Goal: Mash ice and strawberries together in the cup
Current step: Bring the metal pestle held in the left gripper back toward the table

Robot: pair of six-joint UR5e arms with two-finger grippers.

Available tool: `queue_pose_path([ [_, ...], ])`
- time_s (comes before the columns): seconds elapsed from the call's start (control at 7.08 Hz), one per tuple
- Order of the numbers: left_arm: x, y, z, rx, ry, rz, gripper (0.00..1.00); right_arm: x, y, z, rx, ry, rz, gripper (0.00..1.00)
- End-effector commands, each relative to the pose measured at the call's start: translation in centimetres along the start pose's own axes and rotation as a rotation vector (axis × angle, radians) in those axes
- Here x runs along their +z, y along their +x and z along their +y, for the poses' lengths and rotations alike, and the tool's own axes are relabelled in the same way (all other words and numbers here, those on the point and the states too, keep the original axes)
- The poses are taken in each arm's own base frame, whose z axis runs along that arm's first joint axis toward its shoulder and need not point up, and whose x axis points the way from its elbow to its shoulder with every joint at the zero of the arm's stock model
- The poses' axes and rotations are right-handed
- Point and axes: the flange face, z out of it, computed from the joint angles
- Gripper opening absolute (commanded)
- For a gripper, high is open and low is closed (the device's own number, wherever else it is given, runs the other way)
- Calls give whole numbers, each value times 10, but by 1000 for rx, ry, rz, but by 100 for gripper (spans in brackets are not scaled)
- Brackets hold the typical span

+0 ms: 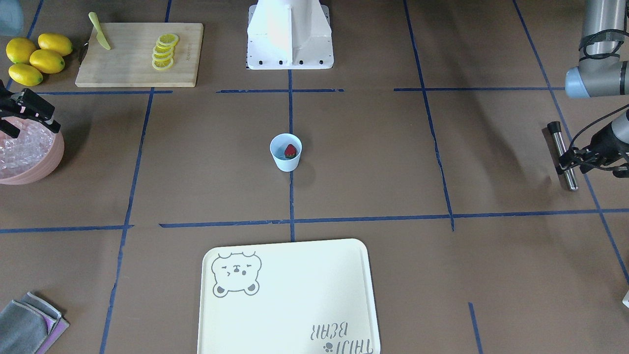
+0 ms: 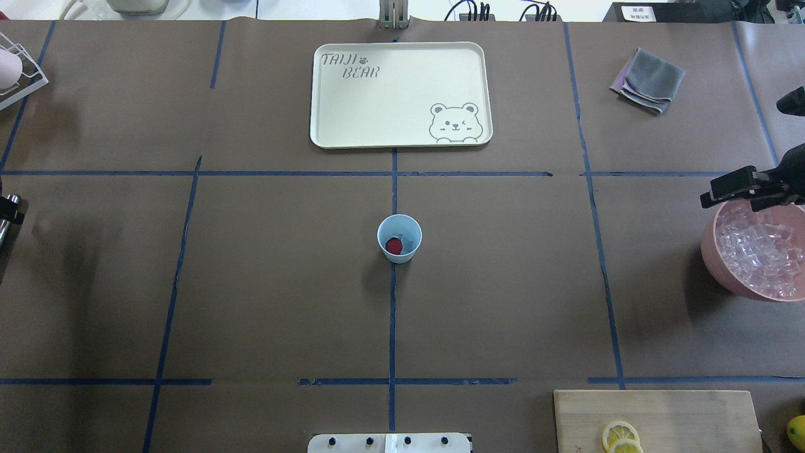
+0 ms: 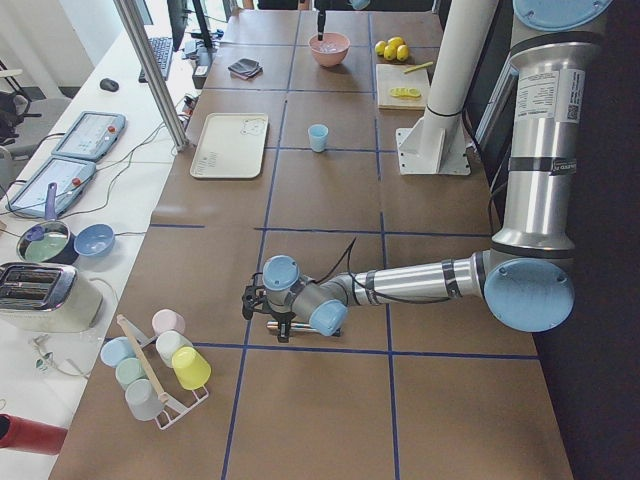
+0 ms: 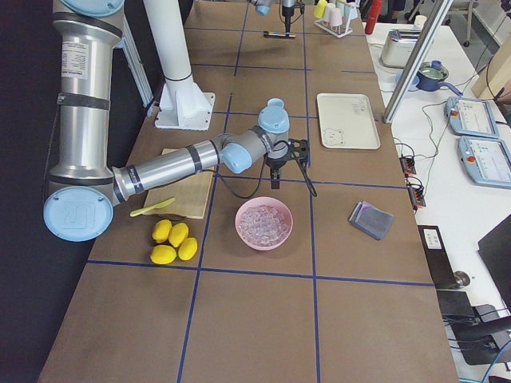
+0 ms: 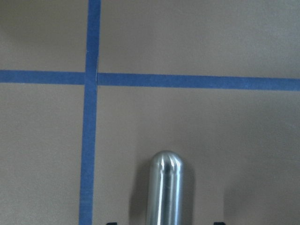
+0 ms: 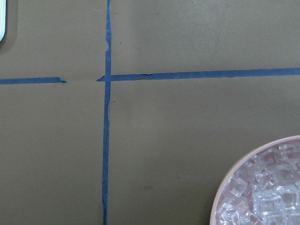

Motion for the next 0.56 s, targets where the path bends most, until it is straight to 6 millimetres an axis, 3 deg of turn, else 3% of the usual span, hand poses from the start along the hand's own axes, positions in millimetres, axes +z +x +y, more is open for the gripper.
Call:
queue_pose_path([
  [0.0, 2, -1, 2, 3, -5, -2, 50, 0, 0, 0, 0, 0, 0, 100],
  [0.42, 3, -2, 3, 4, -8, -2, 11, -1, -1, 0, -2, 2, -2, 100],
])
